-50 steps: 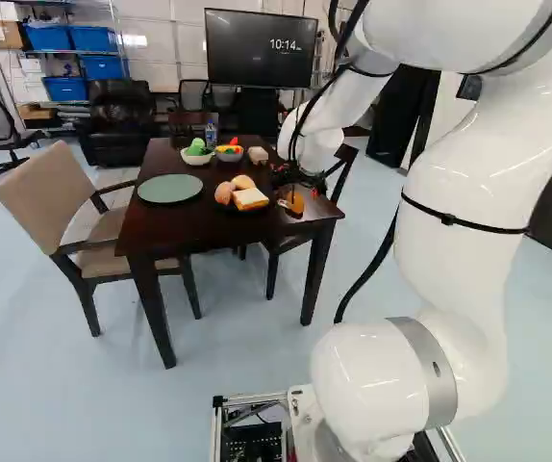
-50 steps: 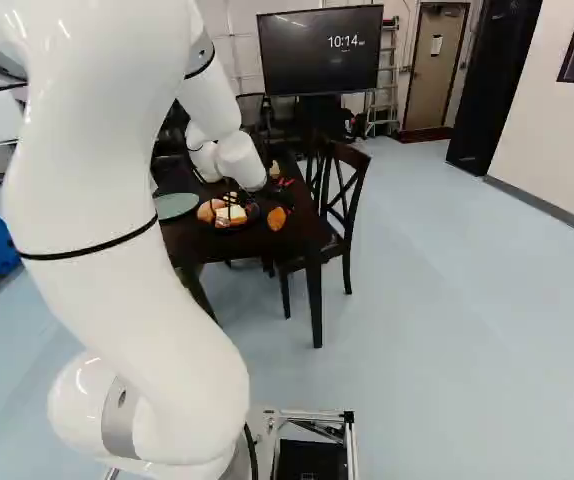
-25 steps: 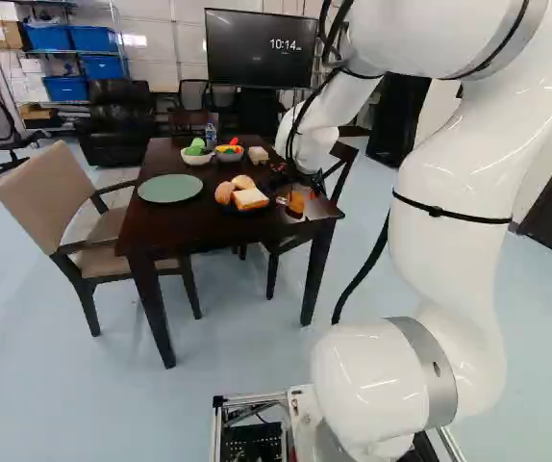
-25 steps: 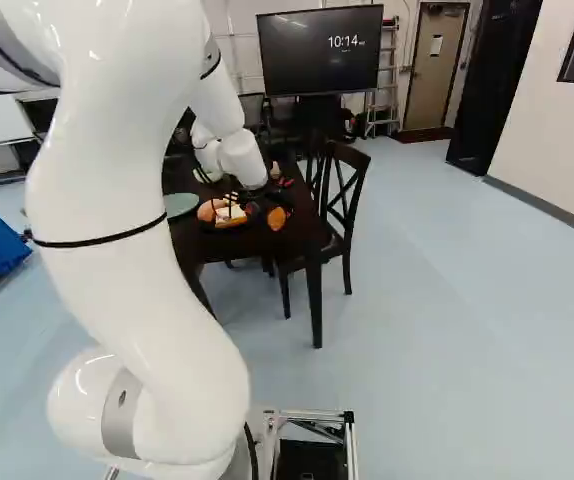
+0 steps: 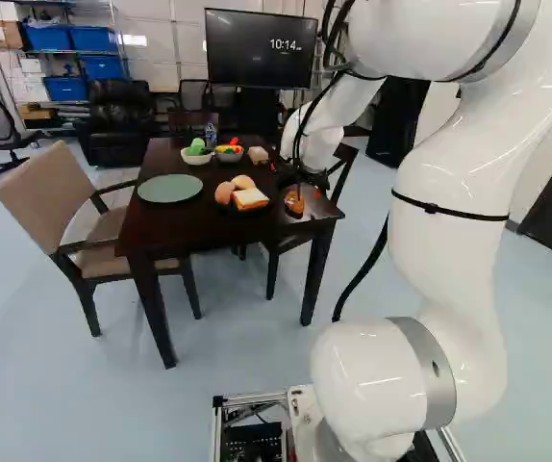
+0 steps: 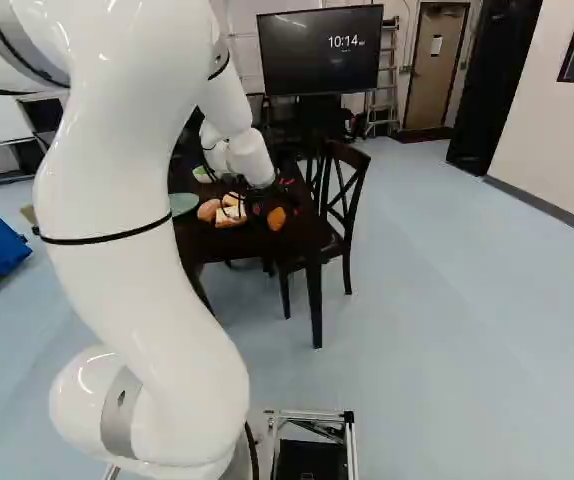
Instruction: Move the croissant to the empty plate
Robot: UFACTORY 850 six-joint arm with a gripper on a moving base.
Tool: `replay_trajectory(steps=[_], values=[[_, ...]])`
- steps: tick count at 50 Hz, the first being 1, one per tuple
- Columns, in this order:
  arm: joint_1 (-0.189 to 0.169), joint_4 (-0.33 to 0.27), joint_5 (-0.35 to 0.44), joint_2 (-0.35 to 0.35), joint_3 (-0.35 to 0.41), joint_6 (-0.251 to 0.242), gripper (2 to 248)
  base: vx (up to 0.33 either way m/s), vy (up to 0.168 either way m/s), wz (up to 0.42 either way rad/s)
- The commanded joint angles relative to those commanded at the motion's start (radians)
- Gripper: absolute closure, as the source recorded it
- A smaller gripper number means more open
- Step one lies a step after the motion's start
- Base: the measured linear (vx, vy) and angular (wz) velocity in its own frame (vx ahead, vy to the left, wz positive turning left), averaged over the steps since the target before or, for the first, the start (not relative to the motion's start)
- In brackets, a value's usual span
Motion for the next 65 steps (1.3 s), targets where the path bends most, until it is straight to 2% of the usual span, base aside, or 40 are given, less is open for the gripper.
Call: replay_trajectory(steps=[23,32,64,65], values=[[0.01,-0.053,-0.056,-0.019,-0.024,0.0,3,0.0,0.0,0.0],[0.02,-0.054,-0.065,-0.034,-0.042,0.0,3,0.0,0.0,0.0],[0.02,-0.054,-0.082,-0.035,-0.043,0.0,3,0.0,0.0,0.0],[0.02,-0.054,-0.082,-0.035,-0.043,0.0,12,0.0,0.0,0.0]])
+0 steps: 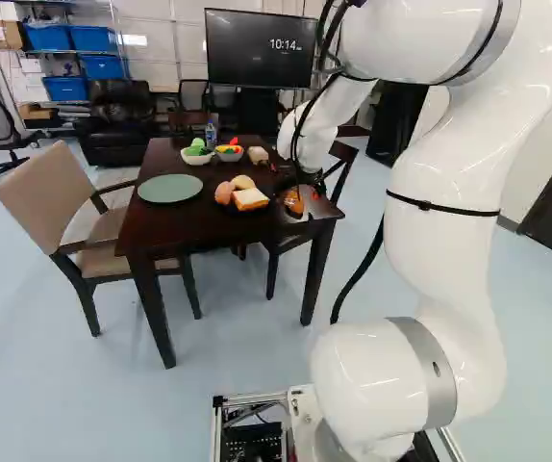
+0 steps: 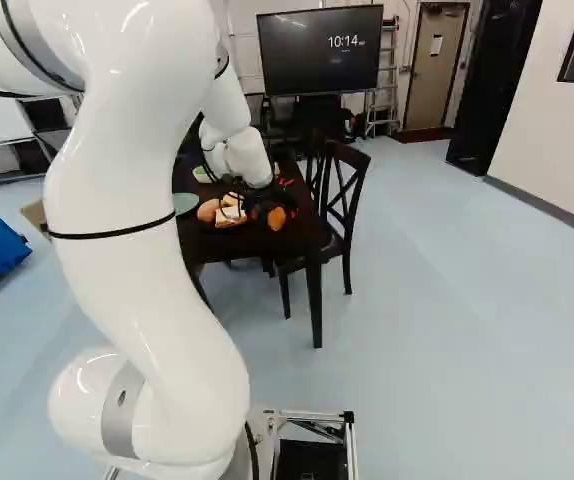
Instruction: Move the croissant to the empty plate
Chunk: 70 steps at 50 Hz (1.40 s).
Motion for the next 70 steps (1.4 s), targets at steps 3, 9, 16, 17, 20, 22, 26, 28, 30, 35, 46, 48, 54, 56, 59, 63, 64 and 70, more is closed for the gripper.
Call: replay_trajectory(steps=[3,9,16,17,20,22,26,28,30,35,46,48,54,56,59,63,64,70], values=[[0.0,0.0,0.0,0.0,0.0,0.0,12,0.0,0.0,0.0],[0.0,0.0,0.0,0.0,0.0,0.0,25,0.0,0.0,0.0],[0.0,0.0,0.0,0.0,0.0,0.0,49,0.0,0.0,0.0],[0.0,0.0,0.0,0.0,0.0,0.0,49,0.0,0.0,0.0],[0.0,0.0,0.0,0.0,0.0,0.0,49,0.0,0.0,0.0],[0.0,0.0,0.0,0.0,0.0,0.0,61,0.0,0.0,0.0],[0.0,0.0,0.0,0.0,0.0,0.0,74,0.0,0.0,0.0],[0.0,0.0,0.0,0.0,0.0,0.0,74,0.0,0.0,0.0],[0.0,0.0,0.0,0.0,0.0,0.0,74,0.0,0.0,0.0],[0.0,0.0,0.0,0.0,0.0,0.0,85,0.0,0.0,0.0],[0.0,0.0,0.0,0.0,0.0,0.0,110,0.0,0.0,0.0],[0.0,0.0,0.0,0.0,0.0,0.0,122,0.0,0.0,0.0],[0.0,0.0,0.0,0.0,0.0,0.0,133,0.0,0.0,0.0],[0.0,0.0,0.0,0.0,0.0,0.0,133,0.0,0.0,0.0],[0.0,0.0,0.0,0.0,0.0,0.0,143,0.0,0.0,0.0],[0.0,0.0,0.0,0.0,0.0,0.0,154,0.0,0.0,0.0],[0.0,0.0,0.0,0.0,0.0,0.0,154,0.0,0.0,0.0],[0.0,0.0,0.0,0.0,0.0,0.0,156,0.0,0.0,0.0]])
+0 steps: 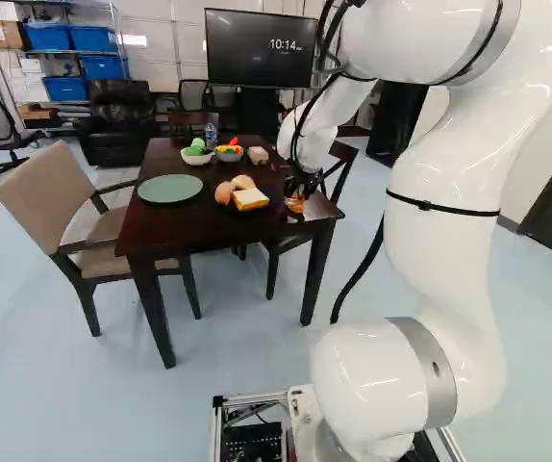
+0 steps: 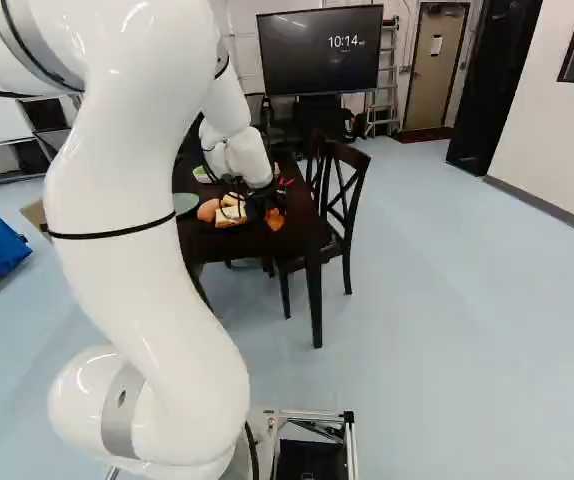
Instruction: Move the croissant to the empty plate
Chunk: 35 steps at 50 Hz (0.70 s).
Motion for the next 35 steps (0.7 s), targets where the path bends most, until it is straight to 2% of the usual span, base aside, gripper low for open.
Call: replay_trajectory(steps=[3,35], values=[[0.0,0.0,0.0,0.0,0.0,0.0,149,0.0,0.0,0.0],[0.0,0.0,0.0,0.015,0.002,0.0,150,0.0,0.0,0.0]])
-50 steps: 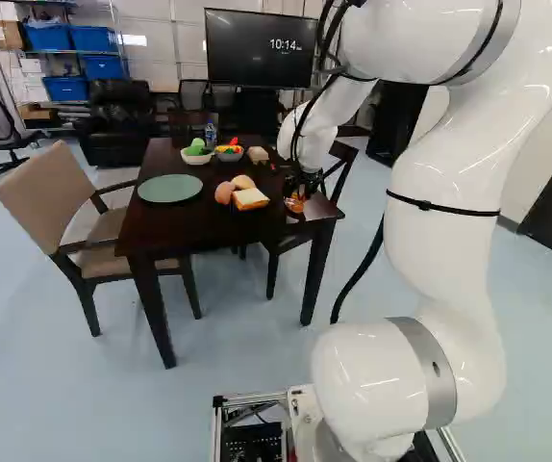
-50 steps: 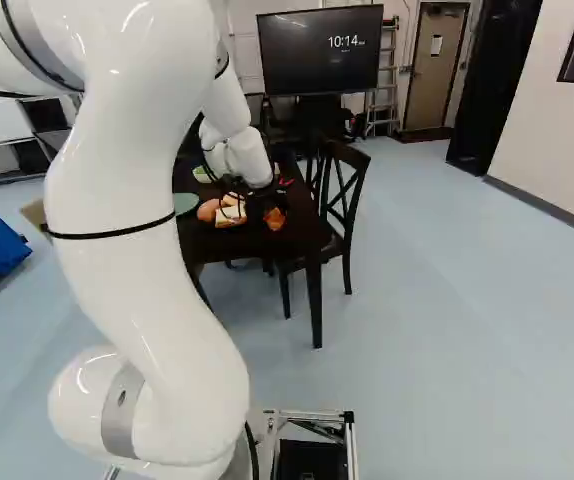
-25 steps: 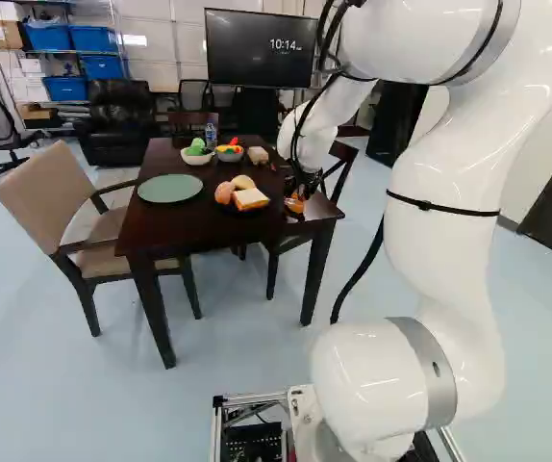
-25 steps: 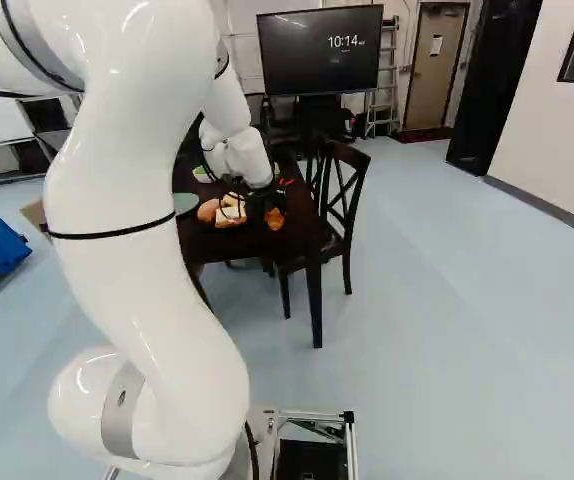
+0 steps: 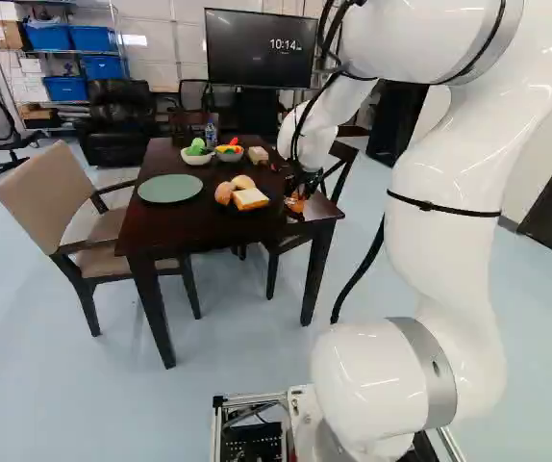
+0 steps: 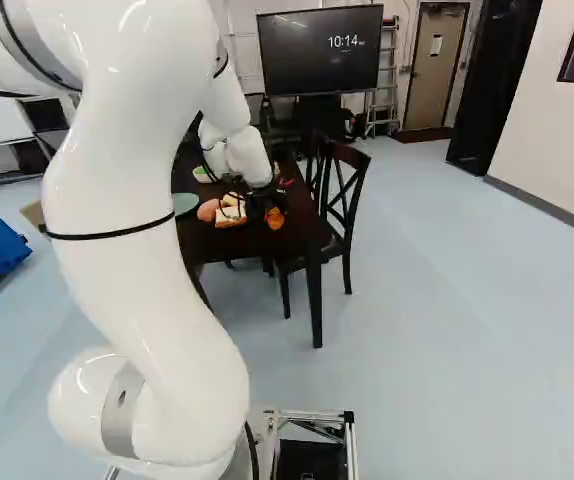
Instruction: Move the croissant to the empty plate
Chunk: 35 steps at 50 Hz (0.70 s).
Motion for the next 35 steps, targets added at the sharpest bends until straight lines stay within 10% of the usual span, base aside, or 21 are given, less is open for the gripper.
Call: replay_trajectory(steps=[35], values=[[0.033,0.0,-0.037,-0.034,-0.138,0.0,150,0.0,0.0,0.0]])
